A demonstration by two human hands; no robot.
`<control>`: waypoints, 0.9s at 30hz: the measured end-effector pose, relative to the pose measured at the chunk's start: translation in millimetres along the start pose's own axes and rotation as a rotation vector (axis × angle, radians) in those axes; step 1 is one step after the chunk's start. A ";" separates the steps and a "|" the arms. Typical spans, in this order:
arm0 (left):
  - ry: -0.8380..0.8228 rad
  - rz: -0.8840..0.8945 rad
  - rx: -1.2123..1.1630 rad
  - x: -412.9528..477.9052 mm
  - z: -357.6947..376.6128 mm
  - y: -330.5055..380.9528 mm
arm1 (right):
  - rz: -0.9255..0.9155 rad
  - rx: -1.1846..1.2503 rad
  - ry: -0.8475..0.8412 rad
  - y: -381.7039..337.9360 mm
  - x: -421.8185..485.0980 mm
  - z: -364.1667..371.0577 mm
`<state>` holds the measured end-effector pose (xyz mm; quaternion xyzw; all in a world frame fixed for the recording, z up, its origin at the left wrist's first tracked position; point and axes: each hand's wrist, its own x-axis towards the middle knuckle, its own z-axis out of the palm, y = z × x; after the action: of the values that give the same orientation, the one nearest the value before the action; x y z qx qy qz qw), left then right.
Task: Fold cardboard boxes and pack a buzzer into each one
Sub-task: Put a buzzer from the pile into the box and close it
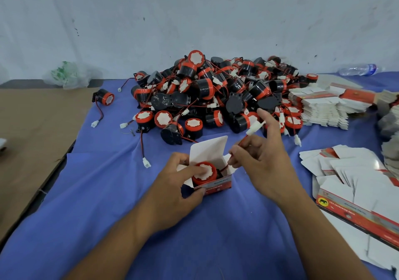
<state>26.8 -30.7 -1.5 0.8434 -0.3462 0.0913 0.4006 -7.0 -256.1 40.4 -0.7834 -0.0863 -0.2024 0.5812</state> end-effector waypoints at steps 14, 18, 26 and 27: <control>0.022 0.072 0.016 -0.6 1.4 3.8 | -0.182 -0.663 -0.055 -3.6 -0.3 13.8; 0.021 0.062 0.010 -0.2 1.1 4.1 | -0.187 -0.853 -0.105 -7.3 -0.7 19.7; 0.023 0.076 0.021 -0.5 1.0 6.5 | -0.152 -1.032 -0.211 -9.8 -1.5 19.5; 0.020 0.079 0.022 -0.6 0.8 7.1 | -0.165 -1.041 -0.263 -8.0 -0.8 19.9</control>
<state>21.6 -34.1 2.0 0.8325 -0.3743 0.1193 0.3906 -6.4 -234.7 42.2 -0.9771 -0.1081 -0.1635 0.0827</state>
